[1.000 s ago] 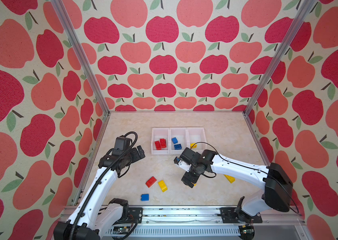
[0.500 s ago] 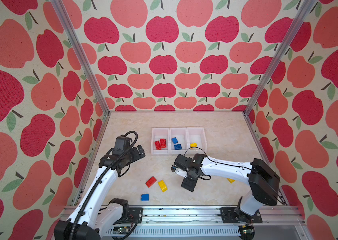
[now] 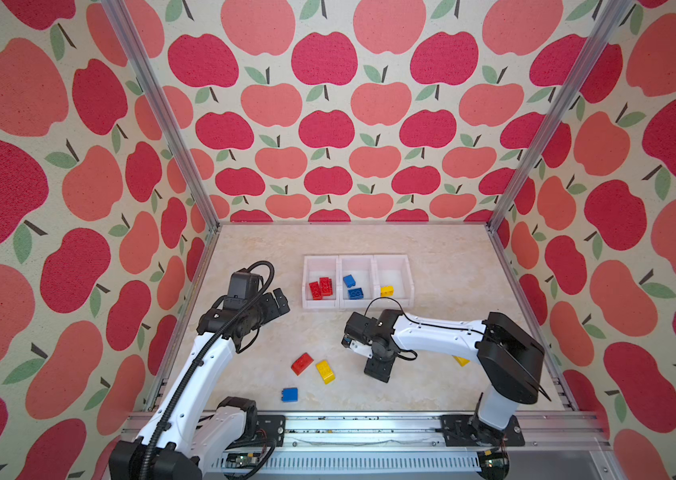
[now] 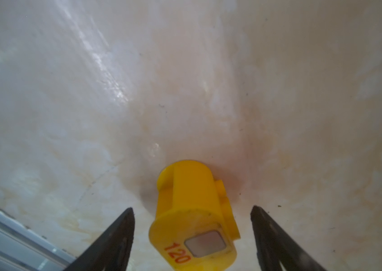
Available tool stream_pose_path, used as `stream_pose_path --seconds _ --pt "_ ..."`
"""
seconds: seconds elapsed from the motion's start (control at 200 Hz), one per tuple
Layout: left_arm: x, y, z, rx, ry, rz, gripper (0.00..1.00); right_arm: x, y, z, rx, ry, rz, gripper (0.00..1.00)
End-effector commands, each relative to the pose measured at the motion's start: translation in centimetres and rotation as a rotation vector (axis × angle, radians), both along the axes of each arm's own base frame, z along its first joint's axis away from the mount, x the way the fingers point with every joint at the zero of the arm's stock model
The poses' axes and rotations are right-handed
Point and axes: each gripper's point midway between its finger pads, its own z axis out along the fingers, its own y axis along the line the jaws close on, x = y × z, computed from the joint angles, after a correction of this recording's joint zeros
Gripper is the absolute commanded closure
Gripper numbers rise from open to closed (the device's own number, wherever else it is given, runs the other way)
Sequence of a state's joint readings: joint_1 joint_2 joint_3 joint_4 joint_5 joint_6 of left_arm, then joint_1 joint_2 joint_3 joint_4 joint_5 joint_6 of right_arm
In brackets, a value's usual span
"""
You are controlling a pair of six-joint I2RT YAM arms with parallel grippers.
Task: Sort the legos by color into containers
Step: 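Lower the right gripper over the yellow '120' cab piece and close on it, then lift the yellow cab piece and carry it to the compartment nearest the right arm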
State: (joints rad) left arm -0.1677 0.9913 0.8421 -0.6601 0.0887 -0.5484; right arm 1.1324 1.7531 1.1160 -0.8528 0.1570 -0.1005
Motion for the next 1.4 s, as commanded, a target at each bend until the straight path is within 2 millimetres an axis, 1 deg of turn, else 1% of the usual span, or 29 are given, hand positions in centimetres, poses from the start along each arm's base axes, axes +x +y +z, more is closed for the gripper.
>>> stream_pose_path --seconds 0.0,0.03,0.12,0.22,0.32,0.44,0.585,0.73,0.85,1.016,1.131,1.276,1.396 --pt "0.1 0.1 -0.4 0.005 0.009 -0.013 0.01 0.3 0.2 -0.2 -0.008 -0.014 0.016 0.24" --pt "0.1 0.1 -0.5 0.005 0.01 -0.014 0.01 0.3 0.3 -0.3 -0.007 -0.014 0.017 0.25" --pt "0.2 0.1 -0.4 0.004 0.01 -0.015 0.01 0.3 0.4 -0.4 -0.002 -0.014 0.018 0.36" --pt "0.4 0.2 -0.5 0.005 0.011 -0.017 0.01 0.3 0.4 -0.5 -0.007 -0.015 0.019 0.43" --pt "0.5 0.2 -0.6 0.004 0.011 -0.018 0.01 0.3 0.4 -0.6 -0.006 -0.014 0.02 0.47" --pt "0.6 0.3 -0.5 0.002 0.008 -0.016 0.01 0.3 0.4 -0.7 -0.007 -0.011 0.019 0.56" --pt "0.7 0.5 -0.5 0.002 0.007 -0.015 0.01 0.3 0.4 -0.7 -0.008 -0.01 0.02 0.62" --pt "0.9 0.5 -0.4 -0.002 0.005 -0.013 0.01 0.4 0.7 -0.3 -0.002 -0.015 0.014 0.69" --pt "0.9 0.6 -0.5 -0.004 0.005 -0.011 0.01 0.6 0.8 0.2 0.01 -0.015 -0.01 0.72" --pt "0.9 0.6 -0.5 -0.005 0.002 -0.01 0.01 1.5 1.0 2.1 0.065 -0.017 -0.105 0.74" --pt "0.8 0.7 -0.5 -0.007 0.0 -0.006 0.01 2.7 1.0 4.3 0.125 -0.038 -0.185 0.74" --pt "0.8 0.8 -0.3 -0.008 -0.005 -0.002 0.01 5.2 0.8 7.5 0.202 -0.083 -0.291 0.74" --pt "0.9 0.8 -0.3 -0.007 -0.004 -0.001 0.01 8.0 0.7 9.8 0.257 -0.12 -0.371 0.74"
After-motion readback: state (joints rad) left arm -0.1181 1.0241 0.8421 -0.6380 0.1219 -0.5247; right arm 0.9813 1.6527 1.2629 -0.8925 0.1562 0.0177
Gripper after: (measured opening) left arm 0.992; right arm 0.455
